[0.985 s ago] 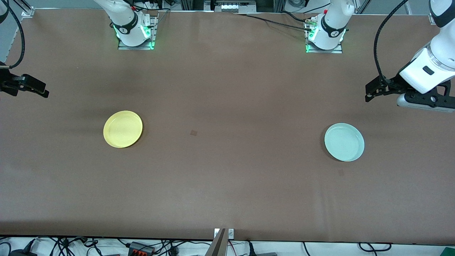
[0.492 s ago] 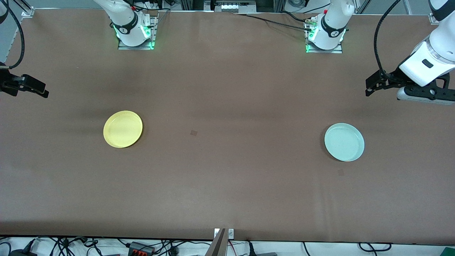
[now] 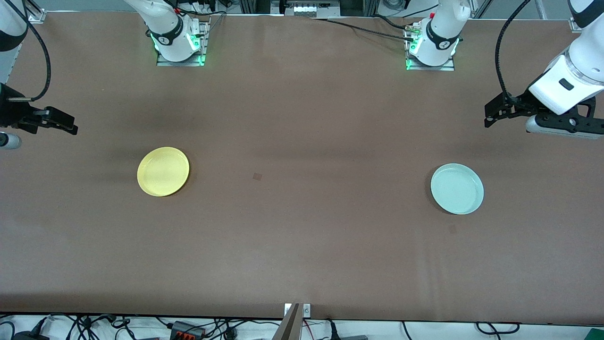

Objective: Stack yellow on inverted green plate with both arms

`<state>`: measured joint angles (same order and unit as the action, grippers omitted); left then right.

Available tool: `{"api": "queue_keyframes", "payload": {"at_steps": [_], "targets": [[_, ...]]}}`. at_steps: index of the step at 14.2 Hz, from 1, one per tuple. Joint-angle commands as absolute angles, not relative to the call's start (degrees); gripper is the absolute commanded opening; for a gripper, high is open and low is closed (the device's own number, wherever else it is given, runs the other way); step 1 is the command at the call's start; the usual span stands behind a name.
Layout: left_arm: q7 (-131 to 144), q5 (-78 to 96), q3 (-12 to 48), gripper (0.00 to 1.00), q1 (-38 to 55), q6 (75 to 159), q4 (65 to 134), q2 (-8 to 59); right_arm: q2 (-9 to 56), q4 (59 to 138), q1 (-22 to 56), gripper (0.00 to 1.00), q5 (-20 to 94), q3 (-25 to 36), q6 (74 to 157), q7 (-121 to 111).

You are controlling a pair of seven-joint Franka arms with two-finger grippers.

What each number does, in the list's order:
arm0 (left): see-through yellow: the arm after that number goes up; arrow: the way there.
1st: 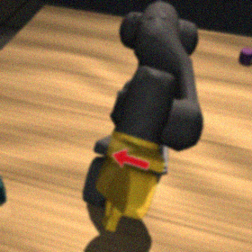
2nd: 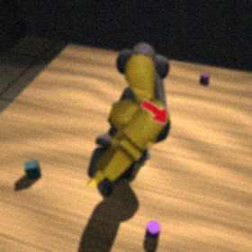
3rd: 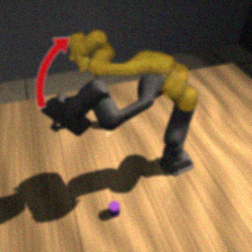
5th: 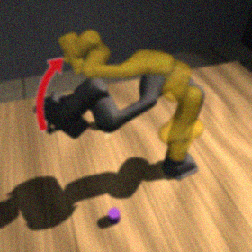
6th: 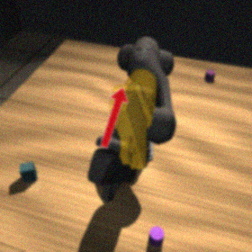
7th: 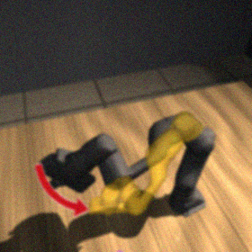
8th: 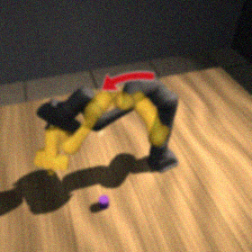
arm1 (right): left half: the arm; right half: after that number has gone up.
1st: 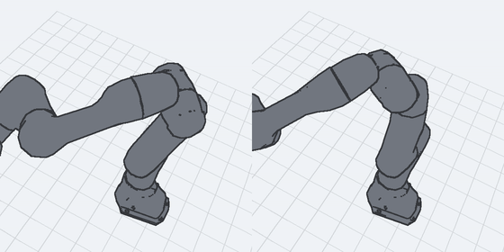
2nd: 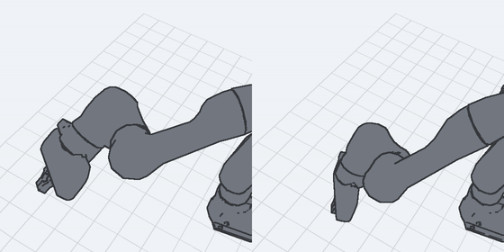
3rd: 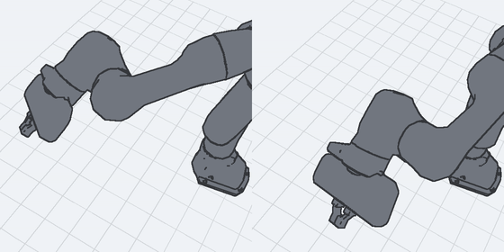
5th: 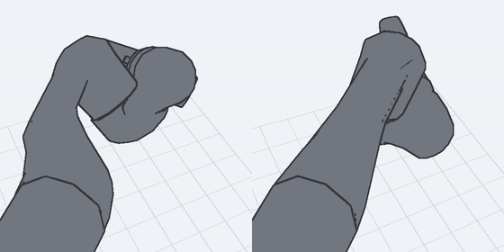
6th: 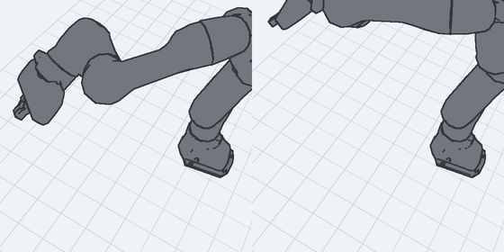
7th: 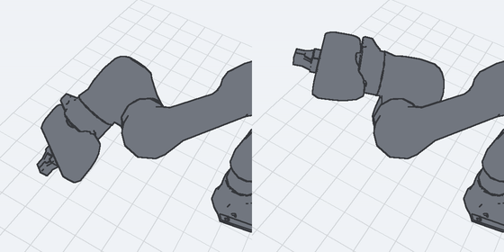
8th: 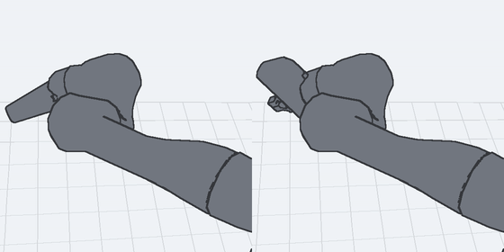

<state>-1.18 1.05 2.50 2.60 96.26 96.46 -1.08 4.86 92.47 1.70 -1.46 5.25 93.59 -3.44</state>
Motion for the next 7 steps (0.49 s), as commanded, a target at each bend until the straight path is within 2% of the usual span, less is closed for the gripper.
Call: {"api": "queue_keyframes", "payload": {"at_steps": [1, 7], "targets": [[-0.6, 1.2, 2.7, 1.0, 2.5, 95.2, 95.9, -1.3, 4.5, 92.1, 2.3, 1.0, -2.0, 5.3, 93.3, -4.0], [-0.6, 1.3, 2.5, 1.0, 2.4, 95.2, 95.8, -1.2, 4.5, 92.0, 2.2, 1.0, -2.1, 5.3, 93.3, -4.1]]}}
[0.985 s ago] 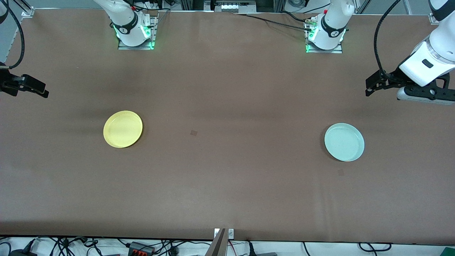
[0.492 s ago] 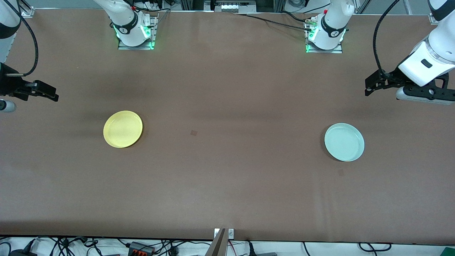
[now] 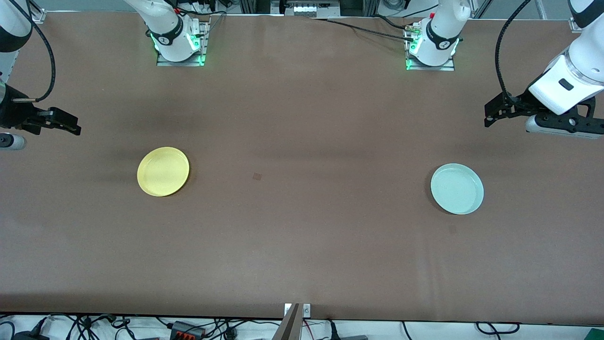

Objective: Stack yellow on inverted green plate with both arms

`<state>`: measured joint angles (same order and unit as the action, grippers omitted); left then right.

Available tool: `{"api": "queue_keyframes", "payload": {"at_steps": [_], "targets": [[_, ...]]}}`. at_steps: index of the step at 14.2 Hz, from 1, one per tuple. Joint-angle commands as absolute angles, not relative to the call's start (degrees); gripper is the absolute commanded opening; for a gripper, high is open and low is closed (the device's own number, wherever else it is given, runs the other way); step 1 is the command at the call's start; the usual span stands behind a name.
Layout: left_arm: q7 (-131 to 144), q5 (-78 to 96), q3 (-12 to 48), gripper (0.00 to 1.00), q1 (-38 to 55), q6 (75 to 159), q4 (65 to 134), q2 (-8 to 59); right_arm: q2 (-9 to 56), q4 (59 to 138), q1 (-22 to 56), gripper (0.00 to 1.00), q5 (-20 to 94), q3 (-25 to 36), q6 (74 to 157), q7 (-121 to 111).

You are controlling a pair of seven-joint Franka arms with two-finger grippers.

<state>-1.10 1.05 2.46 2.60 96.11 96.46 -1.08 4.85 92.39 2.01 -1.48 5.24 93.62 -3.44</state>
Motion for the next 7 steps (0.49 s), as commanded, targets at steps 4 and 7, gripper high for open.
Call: {"api": "queue_keyframes", "payload": {"at_steps": [4, 7], "targets": [[-1.1, 1.1, 1.8, 1.0, 2.2, 94.9, 95.8, -1.2, 4.6, 92.0, 2.4, 1.0, -2.2, 5.3, 93.3, -4.0], [-0.9, 1.1, 1.8, 1.0, 2.3, 94.7, 95.8, -1.2, 4.6, 92.0, 2.3, 1.0, -2.2, 5.3, 93.2, -3.7]]}}
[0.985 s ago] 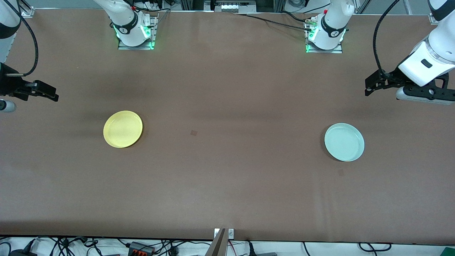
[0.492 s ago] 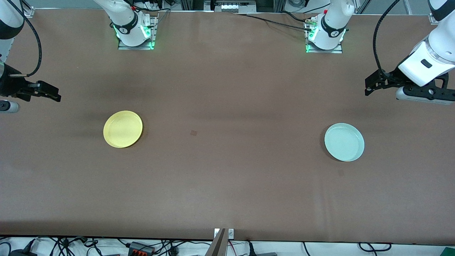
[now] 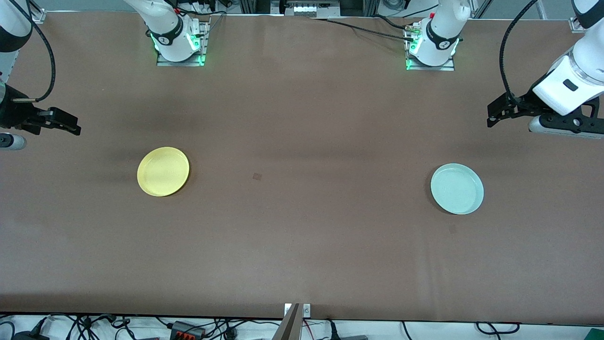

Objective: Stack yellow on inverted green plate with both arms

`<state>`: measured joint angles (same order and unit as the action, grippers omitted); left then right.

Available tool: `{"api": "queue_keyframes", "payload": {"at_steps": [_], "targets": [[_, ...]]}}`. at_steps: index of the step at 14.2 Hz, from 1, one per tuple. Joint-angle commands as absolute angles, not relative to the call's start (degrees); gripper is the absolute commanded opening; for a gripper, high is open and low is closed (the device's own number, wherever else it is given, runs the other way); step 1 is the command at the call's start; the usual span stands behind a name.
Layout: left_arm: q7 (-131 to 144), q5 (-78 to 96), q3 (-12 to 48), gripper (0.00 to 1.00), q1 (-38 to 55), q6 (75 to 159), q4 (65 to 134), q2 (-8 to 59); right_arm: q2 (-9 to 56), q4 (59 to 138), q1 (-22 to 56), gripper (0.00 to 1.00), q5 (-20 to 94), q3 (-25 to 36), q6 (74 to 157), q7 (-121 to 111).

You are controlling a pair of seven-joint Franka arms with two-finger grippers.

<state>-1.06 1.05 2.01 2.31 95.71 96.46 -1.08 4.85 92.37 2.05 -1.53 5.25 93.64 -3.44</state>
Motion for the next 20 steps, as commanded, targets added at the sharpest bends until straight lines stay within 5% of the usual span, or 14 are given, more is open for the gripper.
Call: {"api": "queue_keyframes", "payload": {"at_steps": [1, 10, 16, 20], "targets": [[-0.9, 1.1, 1.9, 1.0, 2.3, 94.7, 95.8, -1.2, 4.6, 92.0, 2.3, 1.0, -2.2, 5.3, 93.1, -3.8], [-0.8, 1.1, 1.8, 1.0, 2.3, 94.7, 95.9, -0.3, 4.6, 90.8, 1.8, 1.0, -1.9, 5.4, 93.9, -3.4], [-1.1, -0.5, 1.8, 1.0, -0.4, 94.2, 94.7, 8.2, 4.6, 90.7, 1.4, 1.0, -1.7, 5.6, 94.0, -3.3], [-1.7, 0.2, 1.8, 1.0, -3.7, 94.3, 86.1, 22.1, 4.7, 90.7, 1.5, 1.0, -1.6, 5.6, 94.0, -3.3]]}}
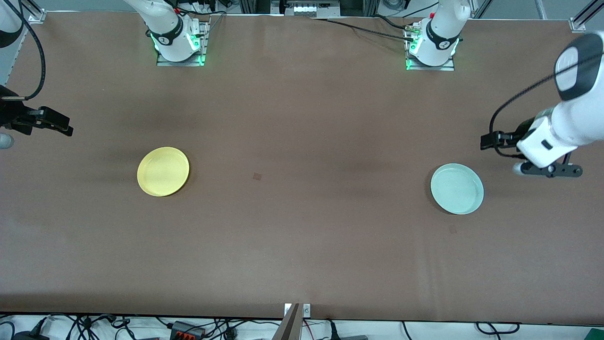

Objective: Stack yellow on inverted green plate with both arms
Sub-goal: 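Lower the left gripper to the rim of the green plate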

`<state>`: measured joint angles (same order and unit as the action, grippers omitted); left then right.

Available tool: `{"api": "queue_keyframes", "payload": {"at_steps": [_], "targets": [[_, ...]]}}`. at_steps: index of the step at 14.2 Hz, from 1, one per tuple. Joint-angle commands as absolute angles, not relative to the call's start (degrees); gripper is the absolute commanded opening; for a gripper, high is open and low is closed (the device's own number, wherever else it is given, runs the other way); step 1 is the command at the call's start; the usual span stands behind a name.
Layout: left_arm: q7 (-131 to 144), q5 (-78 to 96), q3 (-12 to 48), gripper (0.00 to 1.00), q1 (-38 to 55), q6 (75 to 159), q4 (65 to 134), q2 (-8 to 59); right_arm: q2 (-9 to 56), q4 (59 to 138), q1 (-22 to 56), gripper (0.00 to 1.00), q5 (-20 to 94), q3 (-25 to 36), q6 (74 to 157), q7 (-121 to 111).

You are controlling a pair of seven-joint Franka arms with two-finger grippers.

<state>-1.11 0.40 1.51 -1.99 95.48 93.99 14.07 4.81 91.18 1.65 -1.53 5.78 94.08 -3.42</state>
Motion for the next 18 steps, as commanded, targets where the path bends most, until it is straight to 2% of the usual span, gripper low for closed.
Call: {"api": "queue_keyframes", "payload": {"at_steps": [1, 4, 6, 9, 13, 14, 18], "targets": [[-2.2, -0.4, 1.8, 1.0, -4.0, 94.4, 83.3, 25.5, 4.7, 90.7, 1.5, 1.0, -1.6, 5.6, 94.0, -3.3], [-2.3, -0.5, 1.7, 1.0, -5.2, 96.8, 81.9, 31.4, 4.7, 90.7, 1.4, 1.0, -1.4, 5.6, 94.0, -3.3], [-5.5, -0.7, 1.7, 1.0, -6.9, 104.9, 83.7, 33.5, 4.7, 90.8, 1.5, 1.0, -1.5, 5.6, 94.0, -3.3], [-14.4, -0.7, 1.7, 1.0, -8.8, 111.8, 85.5, 37.6, 5.6, 90.8, 1.5, 1.0, -1.5, 5.6, 93.8, -3.3], [-27.3, -0.6, 1.8, 1.0, -11.0, 124.4, 94.5, 37.9, 5.7, 90.8, 1.4, 1.0, -1.4, 5.6, 93.5, -3.3], [-29.9, -0.6, 1.9, 0.98, -11.9, 126.5, 95.2, 38.1, 5.7, 90.8, 1.4, 1.0, -1.4, 5.6, 93.5, -3.3], [-32.2, -0.4, 2.6, 0.72, -13.4, 127.1, 96.8, 39.0, 5.7, 90.8, 1.3, 1.0, -1.5, 5.7, 93.4, -3.3]]}}
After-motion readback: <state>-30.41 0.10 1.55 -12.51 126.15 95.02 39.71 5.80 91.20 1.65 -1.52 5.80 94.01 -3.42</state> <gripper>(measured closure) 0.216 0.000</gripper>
